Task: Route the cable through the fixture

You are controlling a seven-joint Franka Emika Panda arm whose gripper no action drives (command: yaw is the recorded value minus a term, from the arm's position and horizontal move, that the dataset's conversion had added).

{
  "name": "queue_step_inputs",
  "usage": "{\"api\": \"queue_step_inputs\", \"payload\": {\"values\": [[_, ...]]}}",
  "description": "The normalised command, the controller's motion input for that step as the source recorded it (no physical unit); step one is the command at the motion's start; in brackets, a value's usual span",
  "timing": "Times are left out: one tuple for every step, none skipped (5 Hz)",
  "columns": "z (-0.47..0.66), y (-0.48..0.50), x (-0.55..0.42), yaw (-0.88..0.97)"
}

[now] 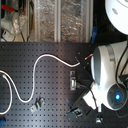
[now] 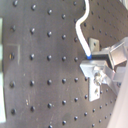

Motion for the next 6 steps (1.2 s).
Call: {"api": "queue_step_inputs", "payload": {"values": [[0.05,-0.077,0.027,0.7],[0.02,-0.304,-0.167,0.51],[0.01,-0.416,-0.303,0.38],[0.0,-0.053,0.027,0.15],[0.0,-0.047,-0.104,0.04],[0.0,0.118,-0.052,0.0]]}}
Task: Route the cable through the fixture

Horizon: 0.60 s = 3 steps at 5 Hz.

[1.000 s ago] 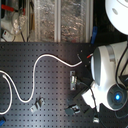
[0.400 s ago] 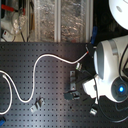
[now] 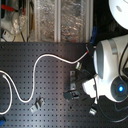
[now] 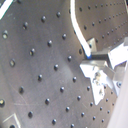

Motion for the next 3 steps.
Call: {"api": "queue_step_inputs", "payload": {"values": [[0.0,0.197,-0.085,0.09],[0.0,0.175,-0.313,0.23],[0.0,0.209,-0.135,0.04]]}}
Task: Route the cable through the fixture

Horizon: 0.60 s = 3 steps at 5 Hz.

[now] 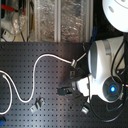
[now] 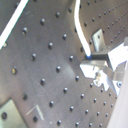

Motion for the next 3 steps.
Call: {"api": "queue_step_inputs", "payload": {"values": [[0.0,0.127,0.108,-0.22],[0.0,0.256,0.13,-0.45],[0.0,0.193,0.189,-0.45]]}}
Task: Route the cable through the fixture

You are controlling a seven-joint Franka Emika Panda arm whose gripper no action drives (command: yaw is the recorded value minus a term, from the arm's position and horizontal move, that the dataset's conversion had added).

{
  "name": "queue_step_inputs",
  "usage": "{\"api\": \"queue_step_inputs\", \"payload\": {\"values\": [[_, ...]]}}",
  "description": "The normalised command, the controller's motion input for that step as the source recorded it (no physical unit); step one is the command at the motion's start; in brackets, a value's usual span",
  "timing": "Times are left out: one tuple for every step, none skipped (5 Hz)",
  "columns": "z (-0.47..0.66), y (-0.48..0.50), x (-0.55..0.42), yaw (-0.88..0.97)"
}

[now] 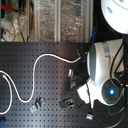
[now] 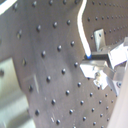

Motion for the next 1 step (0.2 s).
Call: {"api": "queue_step_inputs", "payload": {"values": [[0.0,0.002,0.002,-0.02]]}}
